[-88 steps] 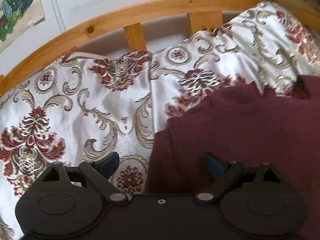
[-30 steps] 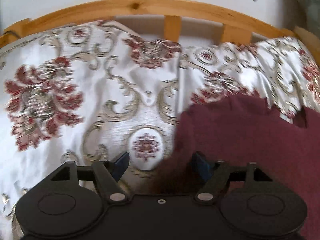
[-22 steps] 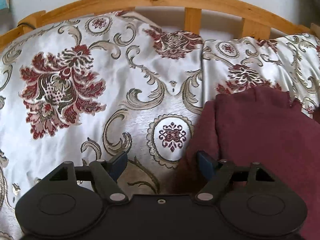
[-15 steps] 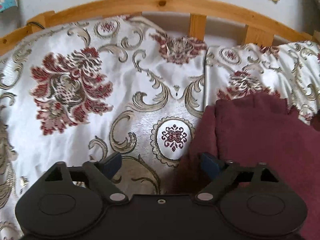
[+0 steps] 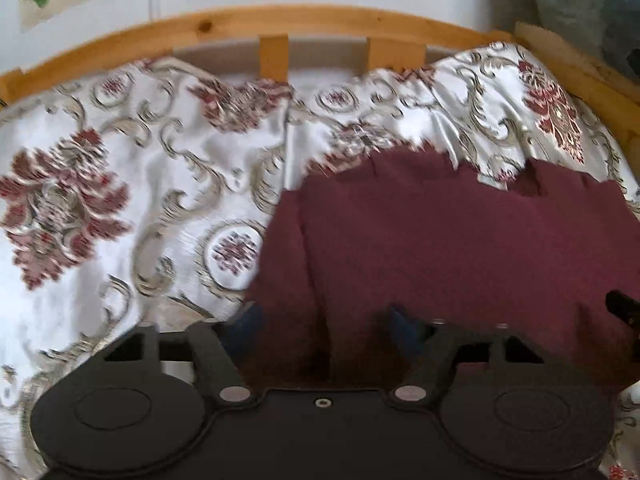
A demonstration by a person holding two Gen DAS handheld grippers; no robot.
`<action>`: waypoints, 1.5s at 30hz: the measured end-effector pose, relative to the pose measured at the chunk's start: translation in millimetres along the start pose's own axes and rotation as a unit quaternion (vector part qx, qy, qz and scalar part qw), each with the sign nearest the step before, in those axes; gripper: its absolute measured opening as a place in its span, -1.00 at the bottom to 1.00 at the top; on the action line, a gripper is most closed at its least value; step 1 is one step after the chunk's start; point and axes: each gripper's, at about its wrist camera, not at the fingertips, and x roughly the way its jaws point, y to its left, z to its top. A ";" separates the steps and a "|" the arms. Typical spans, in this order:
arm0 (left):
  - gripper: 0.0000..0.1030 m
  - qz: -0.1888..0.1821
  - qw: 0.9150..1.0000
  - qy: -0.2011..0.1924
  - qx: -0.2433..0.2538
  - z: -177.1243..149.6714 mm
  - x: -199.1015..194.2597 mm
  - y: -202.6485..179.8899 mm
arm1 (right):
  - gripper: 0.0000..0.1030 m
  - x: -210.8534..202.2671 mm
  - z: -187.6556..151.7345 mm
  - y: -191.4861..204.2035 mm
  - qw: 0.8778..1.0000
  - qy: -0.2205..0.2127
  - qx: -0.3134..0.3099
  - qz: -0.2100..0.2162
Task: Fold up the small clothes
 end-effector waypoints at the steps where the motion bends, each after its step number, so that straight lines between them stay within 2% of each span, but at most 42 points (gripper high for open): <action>1: -0.08 -0.005 1.000 0.010 -0.004 0.2 3.9 0.4 | 1.00 0.9 -0.4 -0.7 1.000 0.002 0.001 0.000; 2: -0.39 -0.010 1.000 0.021 -0.010 0.6 8.0 1.2 | 1.00 1.6 -0.6 -1.1 1.000 0.002 0.001 0.000; 3: -0.59 -0.017 0.999 0.031 -0.017 0.7 10.8 2.2 | 1.00 2.0 -0.3 -1.5 1.000 0.002 0.001 0.000; 4: -0.89 -0.024 0.999 0.031 -0.024 0.7 12.1 3.7 | 1.00 2.4 0.1 -1.7 1.000 0.002 0.001 0.000; 9: -0.91 0.011 1.000 -0.009 0.007 -1.7 -4.4 -4.4 | 1.00 4.4 1.4 2.2 1.000 0.002 -0.006 0.007; 13: -0.90 0.019 0.999 0.003 0.028 -3.2 0.2 -6.0 | 1.00 4.4 -1.5 11.0 1.000 0.007 -0.025 0.017; 16: -0.87 0.020 1.000 0.012 0.021 -4.7 8.4 -3.8 | 1.00 2.9 -4.0 19.6 0.998 0.010 -0.046 0.028; 18: -0.72 0.029 0.999 0.019 0.015 -6.6 12.7 -3.8 | 1.00 3.3 -6.2 26.2 0.997 0.016 -0.062 0.034; 20: -0.36 0.044 0.999 0.015 0.012 -8.1 11.4 -4.1 | 1.00 4.3 -8.9 31.7 0.996 0.019 -0.075 0.034; 21: -0.31 0.049 0.999 0.012 0.010 -8.6 9.3 -3.6 | 1.00 4.2 -9.8 33.1 0.996 0.018 -0.079 0.034; 23: -0.02 0.048 0.999 0.005 0.005 -9.2 4.1 -1.3 | 1.00 3.3 -10.0 34.7 0.996 0.013 -0.083 0.031; 25: 0.15 0.050 0.999 -0.003 0.004 -9.1 0.6 2.6 | 1.00 2.0 -8.8 34.5 0.996 0.008 -0.081 0.030; 27: 0.38 0.046 0.999 -0.008 0.000 -7.0 -0.1 8.0 | 1.00 1.8 -7.8 33.8 0.996 0.005 -0.078 0.031; 29: 0.65 0.020 1.000 -0.007 -0.010 -4.6 2.0 15.7 | 1.00 2.6 -7.6 34.2 0.996 0.005 -0.077 0.032; 31: 0.76 -0.018 1.000 -0.001 -0.016 -3.0 10.0 22.6 | 1.00 2.5 -9.6 35.1 0.997 0.002 -0.076 0.029; 34: 0.80 -0.055 0.998 0.017 -0.015 -2.8 29.1 30.2 | 1.00 0.8 -11.5 34.3 0.998 -0.012 -0.062 0.031; 36: 0.82 -0.073 0.997 0.027 -0.022 -2.3 40.6 35.0 | 1.00 -0.2 -10.5 34.8 0.998 -0.027 -0.055 0.027; 38: 0.94 -0.092 0.994 0.039 -0.041 0.9 50.6 41.7 | 1.00 0.5 -9.8 37.2 0.997 -0.046 -0.054 0.017; 40: 0.98 -0.108 0.991 0.061 -0.059 4.0 61.8 47.5 | 1.00 4.4 -10.1 40.9 0.997 -0.055 -0.055 0.013; 42: 0.99 -0.113 0.990 0.066 -0.058 5.8 66.0 47.6 | 1.00 13.4 -12.3 46.9 0.997 -0.044 -0.066 0.020; 45: 0.99 -0.118 0.990 0.068 -0.043 7.2 69.0 46.0 | 1.00 32.8 -18.9 54.4 0.996 0.002 -0.081 0.029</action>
